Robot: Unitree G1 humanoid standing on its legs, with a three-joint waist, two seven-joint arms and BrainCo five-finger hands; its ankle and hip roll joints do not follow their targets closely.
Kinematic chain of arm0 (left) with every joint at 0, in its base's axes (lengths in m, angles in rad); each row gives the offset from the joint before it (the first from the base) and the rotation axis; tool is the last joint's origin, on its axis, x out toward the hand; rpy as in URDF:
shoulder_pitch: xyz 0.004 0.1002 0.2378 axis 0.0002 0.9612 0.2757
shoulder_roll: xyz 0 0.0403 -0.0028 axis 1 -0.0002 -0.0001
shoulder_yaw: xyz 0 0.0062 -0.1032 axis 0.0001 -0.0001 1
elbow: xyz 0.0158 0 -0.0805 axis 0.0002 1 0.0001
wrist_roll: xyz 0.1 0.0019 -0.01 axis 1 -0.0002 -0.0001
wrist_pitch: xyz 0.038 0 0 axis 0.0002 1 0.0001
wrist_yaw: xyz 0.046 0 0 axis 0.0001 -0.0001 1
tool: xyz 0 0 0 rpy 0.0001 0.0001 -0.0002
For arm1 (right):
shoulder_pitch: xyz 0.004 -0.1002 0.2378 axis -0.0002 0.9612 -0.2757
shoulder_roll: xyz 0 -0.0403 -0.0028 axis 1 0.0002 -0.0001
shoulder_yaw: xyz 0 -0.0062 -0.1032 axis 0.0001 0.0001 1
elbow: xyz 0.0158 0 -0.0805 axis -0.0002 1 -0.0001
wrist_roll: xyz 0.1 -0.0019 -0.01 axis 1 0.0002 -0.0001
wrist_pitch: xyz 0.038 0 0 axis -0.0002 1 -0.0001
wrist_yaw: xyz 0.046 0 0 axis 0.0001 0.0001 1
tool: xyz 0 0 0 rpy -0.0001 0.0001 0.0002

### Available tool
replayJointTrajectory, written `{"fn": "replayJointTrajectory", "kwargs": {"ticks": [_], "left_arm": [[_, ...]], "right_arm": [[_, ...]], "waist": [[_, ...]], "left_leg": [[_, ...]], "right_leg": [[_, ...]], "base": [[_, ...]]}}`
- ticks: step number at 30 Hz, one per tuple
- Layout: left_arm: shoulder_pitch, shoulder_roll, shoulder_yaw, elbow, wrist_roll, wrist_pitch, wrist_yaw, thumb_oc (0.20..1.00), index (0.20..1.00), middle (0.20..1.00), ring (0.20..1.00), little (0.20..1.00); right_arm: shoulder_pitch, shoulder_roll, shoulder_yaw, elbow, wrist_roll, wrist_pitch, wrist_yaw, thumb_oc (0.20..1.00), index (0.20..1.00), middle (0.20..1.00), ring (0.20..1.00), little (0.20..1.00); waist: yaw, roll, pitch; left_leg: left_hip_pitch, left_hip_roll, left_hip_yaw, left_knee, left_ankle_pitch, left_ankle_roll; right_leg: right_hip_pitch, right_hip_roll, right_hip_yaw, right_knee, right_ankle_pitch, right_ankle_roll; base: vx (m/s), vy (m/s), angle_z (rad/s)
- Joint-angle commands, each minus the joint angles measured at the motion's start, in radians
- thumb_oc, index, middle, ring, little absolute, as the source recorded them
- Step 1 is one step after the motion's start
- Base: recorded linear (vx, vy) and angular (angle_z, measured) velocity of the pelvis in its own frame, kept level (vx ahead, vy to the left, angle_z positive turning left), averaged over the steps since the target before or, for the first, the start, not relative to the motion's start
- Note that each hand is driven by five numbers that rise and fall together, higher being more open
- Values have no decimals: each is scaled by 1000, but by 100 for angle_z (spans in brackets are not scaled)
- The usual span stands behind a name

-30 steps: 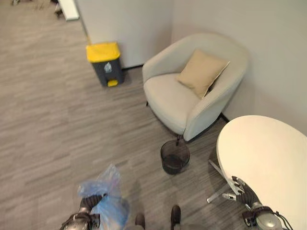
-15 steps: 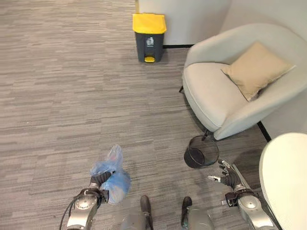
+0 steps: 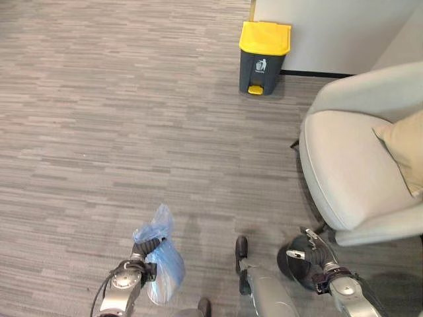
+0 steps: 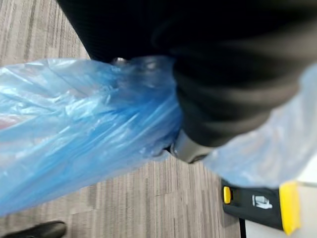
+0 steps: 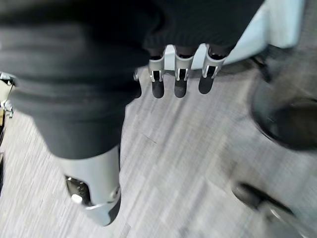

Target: Gather garbage on tea table into small bin, then transfer packed bag to large trash can.

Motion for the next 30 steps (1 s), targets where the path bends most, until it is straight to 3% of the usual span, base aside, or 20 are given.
{"fn": "replayJointTrajectory", "kwargs": {"ticks": [1,3,4,6,9,10,12,15,19,21,22,23,24,27,29,30], "left_arm": [[-1,49,18,-86,-2,-63,-10,200,200,200,200,200],[-4,46,17,-85,-8,-61,-11,200,200,200,200,200],[-5,42,14,-77,-9,-59,-9,200,200,200,200,200],[-5,45,12,-76,-3,-59,-13,200,200,200,200,200],[-3,48,11,-78,0,-59,-13,200,200,200,200,200],[-7,55,12,-80,5,-58,-8,200,200,200,200,200],[-8,52,11,-84,4,-61,-1,200,200,200,200,200],[1,53,9,-97,6,-62,-7,200,200,200,200,200],[1,67,16,-104,8,-57,-8,200,200,200,200,200],[-19,87,25,-100,4,-58,5,200,200,200,200,200],[-19,87,25,-100,4,-58,5,200,200,200,200,200],[-27,93,32,-101,-1,-58,17,200,200,200,200,200],[-30,94,35,-99,-6,-58,21,200,200,200,200,200],[-24,96,38,-100,-16,-56,24,200,200,200,200,200],[-24,95,38,-100,-16,-56,24,200,200,200,200,200],[-23,94,44,-91,-14,-52,25,200,200,200,200,200]], "right_arm": [[-7,-38,-26,-35,21,-34,-20,1000,1000,1000,1000,1000],[-12,-43,-22,-25,20,-31,-22,1000,1000,1000,1000,1000],[-15,-47,-23,-21,23,-30,-26,1000,1000,1000,1000,1000],[-14,-51,-32,-20,24,-30,-28,1000,1000,1000,1000,1000],[-14,-50,-35,-20,24,-31,-30,1000,1000,1000,1000,1000],[-12,-44,-39,-8,24,-29,-40,1000,1000,1000,1000,1000],[-15,-37,-37,11,24,-30,-50,1000,1000,1000,1000,1000],[-14,-26,-39,19,14,-28,-46,1000,1000,1000,1000,1000],[-23,-5,-30,12,1,-22,-38,1000,1000,1000,1000,1000],[-60,8,-12,10,-1,-18,-33,1000,1000,1000,1000,1000],[-60,8,-12,10,-1,-18,-33,1000,1000,1000,1000,1000],[-78,18,-4,3,4,-21,-34,1000,1000,1000,1000,1000],[-84,18,0,2,4,-19,-32,1000,1000,1000,1000,1000],[-100,11,17,6,9,-14,-27,1000,1000,1000,1000,1000],[-101,10,17,6,9,-14,-27,1000,1000,1000,1000,1000],[-106,5,29,5,5,-9,-23,1000,1000,1000,1000,1000]], "waist": [[-32,-29,-43],[-27,-33,-39],[-14,-37,-28],[-8,-48,-25],[-4,-47,-22],[28,-19,-15],[46,-18,-11],[58,-18,-26],[68,-45,-46],[77,-70,-44],[77,-70,-44],[77,-69,-45],[74,-65,-41],[60,-58,-25],[59,-56,-21],[51,-68,-10]], "left_leg": [[-100,20,70,138,101,-27],[-129,25,85,156,90,-11],[-185,18,94,143,49,7],[-230,1,101,56,16,22],[-249,-7,98,13,29,19],[-343,-13,75,-203,203,-13],[-376,-20,58,-268,252,-22],[-360,-13,59,-290,272,-15],[-355,-25,75,-230,227,17],[-327,-34,110,-196,162,56],[-327,-34,110,-196,162,56],[-280,-25,131,-214,138,72],[-252,-23,135,-228,128,74],[-166,-27,139,-264,86,78],[-161,-26,137,-264,84,77],[-90,-41,144,-270,36,73]], "right_leg": [[99,-29,34,-58,-123,94],[114,-28,43,-60,-134,87],[147,-31,57,-61,-154,88],[169,-45,64,-70,-168,99],[177,-45,67,-73,-172,100],[247,-10,89,-106,-201,100],[284,-1,110,-117,-220,101],[335,-7,138,-116,-248,111],[340,-58,171,-59,-270,135],[291,-97,182,82,-223,175],[291,-97,182,82,-223,175],[203,-102,164,177,-160,186],[169,-101,136,182,-152,182],[71,-90,44,94,-148,175],[78,-89,42,92,-149,175],[9,-101,-48,-15,-99,184]], "base": [[280,-194,-22],[209,-99,-28],[233,-34,-29],[267,-13,-22],[189,28,-34],[452,92,-54],[446,117,-25],[371,158,-25],[375,206,-45],[334,204,-19],[360,204,-23],[273,136,-48],[441,184,-53],[271,65,-28],[267,13,2],[593,-33,1]]}}
